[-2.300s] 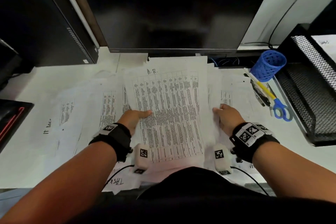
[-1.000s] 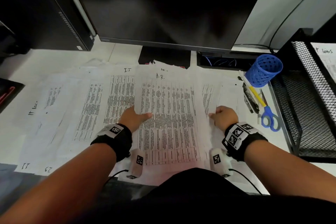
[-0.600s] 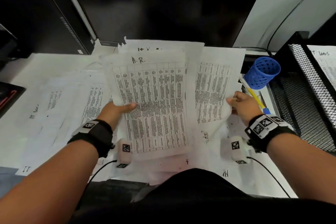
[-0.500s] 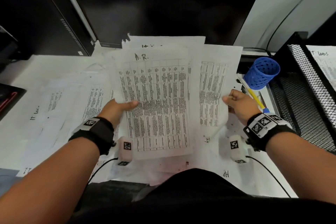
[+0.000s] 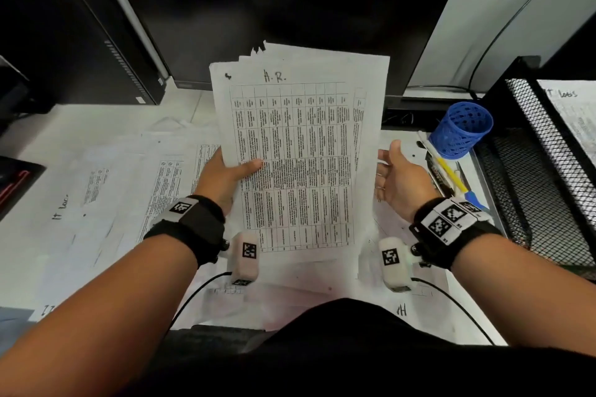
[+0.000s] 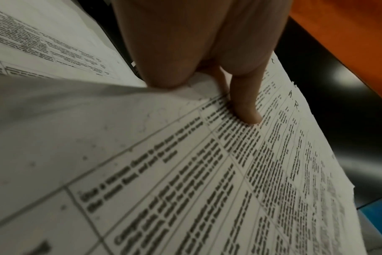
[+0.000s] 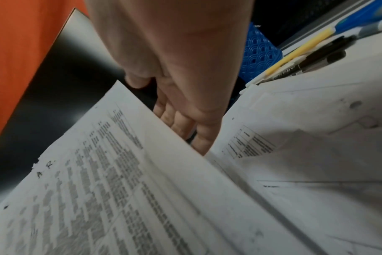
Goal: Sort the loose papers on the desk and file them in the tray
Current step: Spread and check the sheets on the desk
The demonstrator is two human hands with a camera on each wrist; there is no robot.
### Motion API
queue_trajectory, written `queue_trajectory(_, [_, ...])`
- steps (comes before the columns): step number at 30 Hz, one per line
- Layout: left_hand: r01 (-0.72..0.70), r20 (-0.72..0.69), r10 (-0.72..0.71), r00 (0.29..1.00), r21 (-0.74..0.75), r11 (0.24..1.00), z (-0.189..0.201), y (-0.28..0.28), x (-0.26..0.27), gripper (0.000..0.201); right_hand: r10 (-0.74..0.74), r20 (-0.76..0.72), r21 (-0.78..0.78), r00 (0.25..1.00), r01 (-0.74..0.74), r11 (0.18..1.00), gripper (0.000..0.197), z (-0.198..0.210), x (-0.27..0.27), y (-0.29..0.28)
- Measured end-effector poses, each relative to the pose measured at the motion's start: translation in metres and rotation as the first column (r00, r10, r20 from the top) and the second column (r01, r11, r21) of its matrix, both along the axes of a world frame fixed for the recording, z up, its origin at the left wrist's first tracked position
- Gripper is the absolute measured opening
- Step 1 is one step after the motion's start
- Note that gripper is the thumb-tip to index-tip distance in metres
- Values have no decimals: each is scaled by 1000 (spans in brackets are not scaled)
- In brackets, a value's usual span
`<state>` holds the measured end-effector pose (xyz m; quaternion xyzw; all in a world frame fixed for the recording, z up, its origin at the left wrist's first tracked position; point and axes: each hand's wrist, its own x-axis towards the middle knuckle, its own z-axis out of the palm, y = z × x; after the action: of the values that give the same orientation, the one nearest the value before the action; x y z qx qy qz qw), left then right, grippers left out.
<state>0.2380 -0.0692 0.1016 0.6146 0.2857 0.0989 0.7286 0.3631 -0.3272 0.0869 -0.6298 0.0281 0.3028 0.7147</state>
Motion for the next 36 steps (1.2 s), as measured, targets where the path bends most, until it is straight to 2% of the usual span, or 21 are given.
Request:
queue_trajectory(1, [-2, 0, 2, 1000, 29, 1000, 1, 0, 0, 44, 25, 18, -16, 1000, -25, 1000, 39, 4, -1, 2])
queue_trajectory(3, [13, 17, -14, 1000, 80, 997, 3, -3, 1, 44, 122, 133, -161, 984, -100, 982, 28, 11, -6, 7])
queue_trajectory(6, [7, 83, -14, 996, 86, 996, 16, -14, 5, 46, 123, 295, -290, 948, -34, 956, 36, 25, -7, 16])
queue_trajectory(10, [-45, 218, 27, 976, 80, 996, 46, -23, 10, 38, -21, 529, -196, 848, 146, 970, 41, 61, -4, 21])
queue_trajectory(14, [-83, 316, 35, 948, 140, 987, 73, -30, 6, 45, -41, 666, -104, 744, 147, 984, 42, 90, -14, 15])
queue_trajectory(17, [11, 259, -81, 963, 263, 965, 83, -36, 3, 49, 34, 686, -117, 727, 64, 991, 56, 95, -21, 9])
queue_trajectory(20, [85, 188, -151, 971, 322, 943, 86, -39, 3, 51, 33, 677, -127, 735, 73, 989, 64, 97, -24, 7])
queue_trajectory(24, [116, 184, -192, 964, 358, 926, 93, -43, 7, 52, -45, 685, -58, 728, 116, 992, 54, 104, -20, 10])
queue_trajectory(27, [52, 210, -129, 969, 335, 941, 94, -46, 10, 44, -68, 716, -44, 695, 141, 989, 48, 109, -20, 17])
queue_trajectory(29, [-15, 234, -52, 971, 278, 961, 90, -46, 11, 37, -139, 756, 23, 639, 187, 982, 56, 114, -21, 18])
queue_trajectory(31, [-30, 221, -32, 975, 269, 963, 85, -46, 10, 41, -174, 834, 74, 523, 207, 976, 71, 118, -20, 18])
queue_trajectory(32, [-22, 200, -37, 979, 284, 959, 81, -46, 9, 43, -140, 879, 48, 456, 208, 977, 74, 120, -19, 16])
queue_trajectory(34, [-1, 153, -53, 987, 333, 943, 75, -45, 6, 43, -14, 920, -83, 393, 231, 969, 61, 122, -16, 16])
queue_trajectory(36, [2, 122, -50, 991, 364, 931, 67, -46, 3, 36, 52, 913, -172, 404, 266, 948, 44, 119, -14, 16])
